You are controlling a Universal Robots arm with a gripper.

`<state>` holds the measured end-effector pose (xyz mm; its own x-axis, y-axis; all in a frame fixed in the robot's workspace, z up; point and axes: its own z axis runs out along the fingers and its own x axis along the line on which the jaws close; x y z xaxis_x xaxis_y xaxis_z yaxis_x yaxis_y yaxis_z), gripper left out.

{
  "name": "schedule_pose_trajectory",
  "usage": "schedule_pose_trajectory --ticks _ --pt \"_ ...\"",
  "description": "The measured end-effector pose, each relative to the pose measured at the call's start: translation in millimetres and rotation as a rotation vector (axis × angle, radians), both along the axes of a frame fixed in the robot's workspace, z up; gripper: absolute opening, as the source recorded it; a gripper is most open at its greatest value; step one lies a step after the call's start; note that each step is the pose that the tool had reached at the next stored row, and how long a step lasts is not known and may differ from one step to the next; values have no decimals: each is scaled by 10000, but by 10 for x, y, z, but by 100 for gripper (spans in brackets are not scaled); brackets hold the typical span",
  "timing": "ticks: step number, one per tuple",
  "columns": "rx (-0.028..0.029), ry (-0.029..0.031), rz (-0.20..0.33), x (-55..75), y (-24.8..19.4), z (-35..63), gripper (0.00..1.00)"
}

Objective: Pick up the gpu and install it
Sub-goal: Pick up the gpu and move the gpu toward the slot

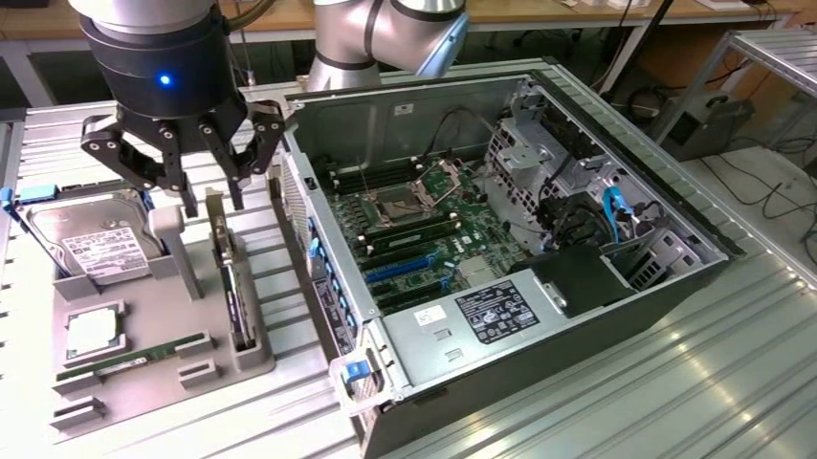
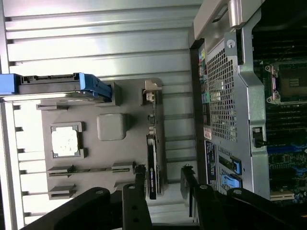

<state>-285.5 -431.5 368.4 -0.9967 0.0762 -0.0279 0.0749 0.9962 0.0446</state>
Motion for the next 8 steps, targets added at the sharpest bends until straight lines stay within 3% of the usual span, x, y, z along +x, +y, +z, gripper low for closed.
schedule_pose_trajectory --ticks 1,2,8 --pt "1 -1 0 0 0 -3 42" --pt "1 0 0 0 0 -16 48" --pt "1 -1 -14 -1 -1 -150 48"
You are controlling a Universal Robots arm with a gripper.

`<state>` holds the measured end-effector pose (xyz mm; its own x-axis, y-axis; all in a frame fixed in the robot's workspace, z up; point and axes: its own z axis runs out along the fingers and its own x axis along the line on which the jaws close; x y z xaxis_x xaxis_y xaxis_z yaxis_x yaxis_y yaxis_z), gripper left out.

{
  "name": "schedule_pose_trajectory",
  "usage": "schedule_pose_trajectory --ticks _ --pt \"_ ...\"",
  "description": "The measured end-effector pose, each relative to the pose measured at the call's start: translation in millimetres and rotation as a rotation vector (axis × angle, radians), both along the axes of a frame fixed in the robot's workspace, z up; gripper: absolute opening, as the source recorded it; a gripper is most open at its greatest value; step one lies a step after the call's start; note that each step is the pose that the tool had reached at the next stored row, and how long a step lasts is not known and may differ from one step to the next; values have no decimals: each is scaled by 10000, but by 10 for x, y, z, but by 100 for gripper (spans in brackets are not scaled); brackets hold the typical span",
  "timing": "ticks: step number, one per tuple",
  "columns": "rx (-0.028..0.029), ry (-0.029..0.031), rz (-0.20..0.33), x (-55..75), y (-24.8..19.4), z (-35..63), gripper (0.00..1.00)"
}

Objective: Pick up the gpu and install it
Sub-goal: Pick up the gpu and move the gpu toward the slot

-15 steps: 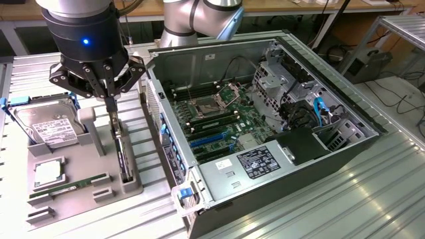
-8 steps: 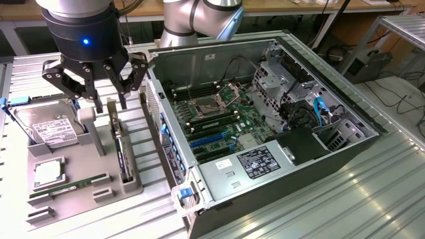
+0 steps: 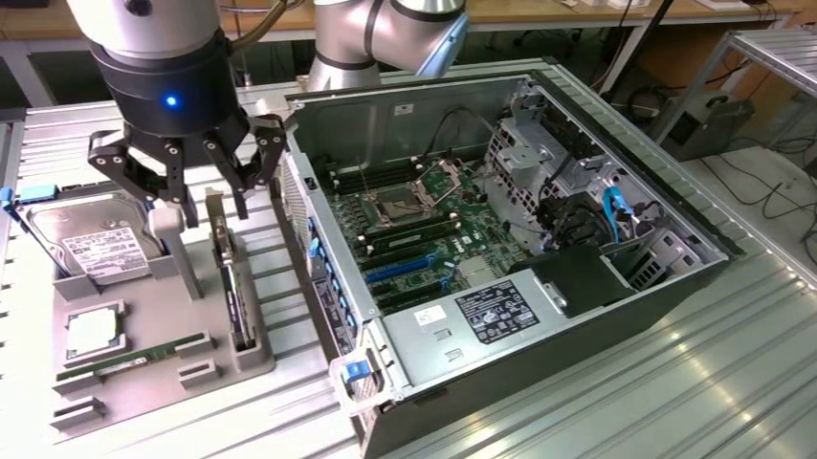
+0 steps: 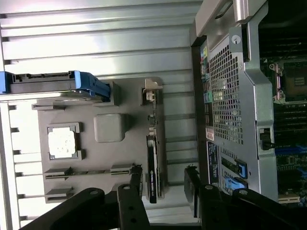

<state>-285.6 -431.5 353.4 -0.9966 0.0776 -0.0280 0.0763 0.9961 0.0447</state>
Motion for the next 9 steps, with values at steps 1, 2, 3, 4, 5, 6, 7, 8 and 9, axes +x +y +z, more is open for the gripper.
schedule_pose_trajectory --ticks 1,2,3,4,5,6,7,8,9 --pt "0 0 -2 -1 0 -18 48" --pt "0 1 -6 -4 0 -39 48" --pt "-1 1 -7 -7 0 -59 48" --pt "-1 1 -8 -8 0 -76 48" --pt "-1 1 -9 -11 0 -97 48" --pt "0 0 -10 -13 0 -122 48" --pt "0 0 -10 -16 0 -144 48" --pt "-1 1 -10 -17 0 -161 48" --pt "0 0 -10 -18 0 -184 48"
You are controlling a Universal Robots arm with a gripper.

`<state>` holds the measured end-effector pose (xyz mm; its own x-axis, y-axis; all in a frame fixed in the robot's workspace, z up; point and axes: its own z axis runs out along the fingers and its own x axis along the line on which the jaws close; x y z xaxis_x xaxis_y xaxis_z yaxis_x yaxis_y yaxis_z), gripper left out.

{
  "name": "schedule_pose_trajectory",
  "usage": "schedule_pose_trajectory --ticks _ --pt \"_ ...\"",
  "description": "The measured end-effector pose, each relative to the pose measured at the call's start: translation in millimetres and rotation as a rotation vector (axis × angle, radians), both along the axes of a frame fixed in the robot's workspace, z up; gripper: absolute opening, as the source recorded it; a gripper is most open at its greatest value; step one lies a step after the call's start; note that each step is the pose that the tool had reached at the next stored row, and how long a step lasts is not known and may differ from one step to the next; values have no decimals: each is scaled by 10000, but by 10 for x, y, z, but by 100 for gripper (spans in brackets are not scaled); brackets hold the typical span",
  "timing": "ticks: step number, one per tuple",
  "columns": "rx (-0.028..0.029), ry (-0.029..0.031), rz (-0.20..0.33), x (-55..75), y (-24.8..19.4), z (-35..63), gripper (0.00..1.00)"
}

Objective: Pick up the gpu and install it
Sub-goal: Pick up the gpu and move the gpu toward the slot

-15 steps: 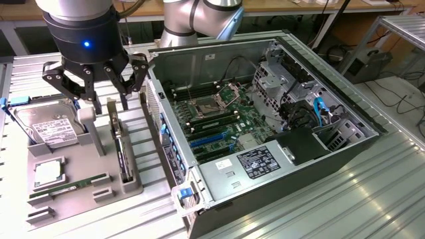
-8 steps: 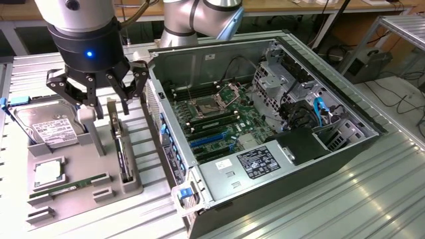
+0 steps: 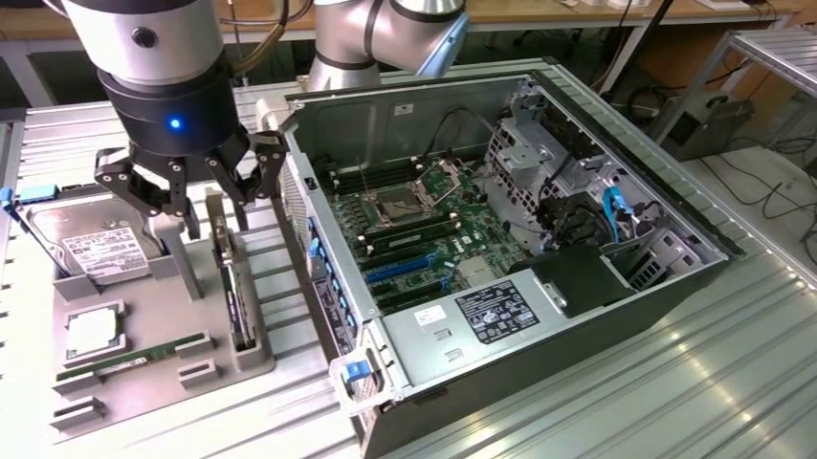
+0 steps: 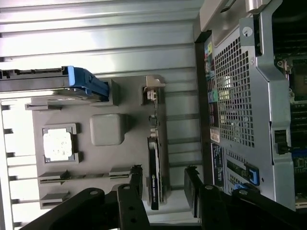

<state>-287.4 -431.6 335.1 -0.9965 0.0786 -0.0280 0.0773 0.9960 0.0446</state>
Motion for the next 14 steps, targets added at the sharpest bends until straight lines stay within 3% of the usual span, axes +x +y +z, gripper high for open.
schedule_pose_trajectory --ticks 14 --pt "-1 1 -1 -54 0 -295 48"
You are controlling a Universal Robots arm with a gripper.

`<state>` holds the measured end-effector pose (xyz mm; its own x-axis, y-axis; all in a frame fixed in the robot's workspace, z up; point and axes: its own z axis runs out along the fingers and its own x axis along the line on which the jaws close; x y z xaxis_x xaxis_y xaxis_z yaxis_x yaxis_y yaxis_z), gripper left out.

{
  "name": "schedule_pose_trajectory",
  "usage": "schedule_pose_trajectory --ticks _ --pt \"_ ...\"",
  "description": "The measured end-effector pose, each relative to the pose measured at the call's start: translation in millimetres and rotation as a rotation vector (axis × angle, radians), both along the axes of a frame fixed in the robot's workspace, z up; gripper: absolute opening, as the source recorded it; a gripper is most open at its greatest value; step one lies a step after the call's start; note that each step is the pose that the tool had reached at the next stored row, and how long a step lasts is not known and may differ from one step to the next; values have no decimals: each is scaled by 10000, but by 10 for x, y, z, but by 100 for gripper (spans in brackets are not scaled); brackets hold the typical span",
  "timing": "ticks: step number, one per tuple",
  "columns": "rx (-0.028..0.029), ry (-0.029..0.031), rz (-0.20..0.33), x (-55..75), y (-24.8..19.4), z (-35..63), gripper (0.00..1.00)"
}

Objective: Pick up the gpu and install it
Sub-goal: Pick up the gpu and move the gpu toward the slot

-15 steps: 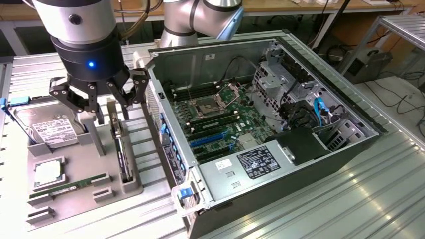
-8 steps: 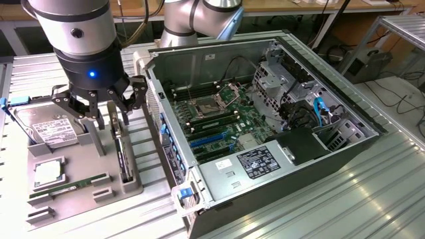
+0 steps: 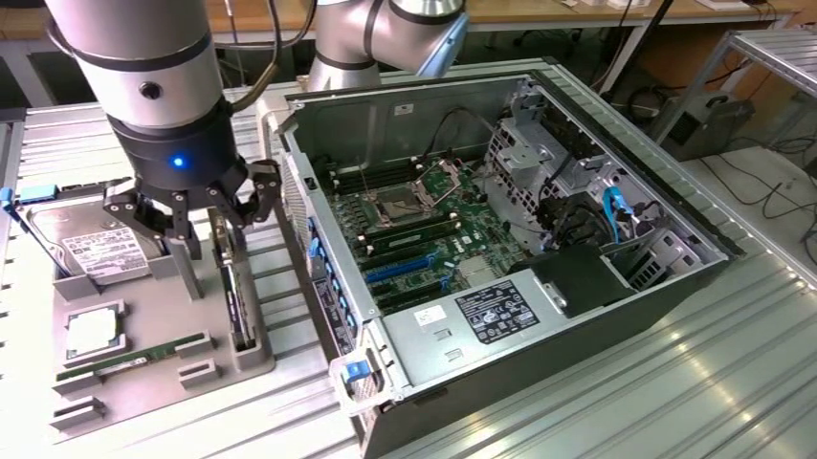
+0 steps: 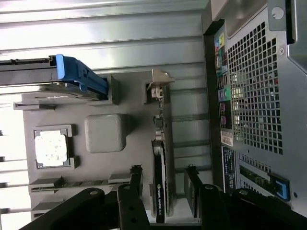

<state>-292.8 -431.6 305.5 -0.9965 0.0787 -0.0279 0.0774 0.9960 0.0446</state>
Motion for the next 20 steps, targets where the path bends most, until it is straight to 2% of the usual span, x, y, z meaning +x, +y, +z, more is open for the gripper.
schedule_pose_trajectory --ticks 7,10,20 --pt "1 -1 -36 -11 -2 -136 48" --pt "0 0 -337 -12 -16 -278 48" --pt "1 -1 -390 -15 -18 -503 48"
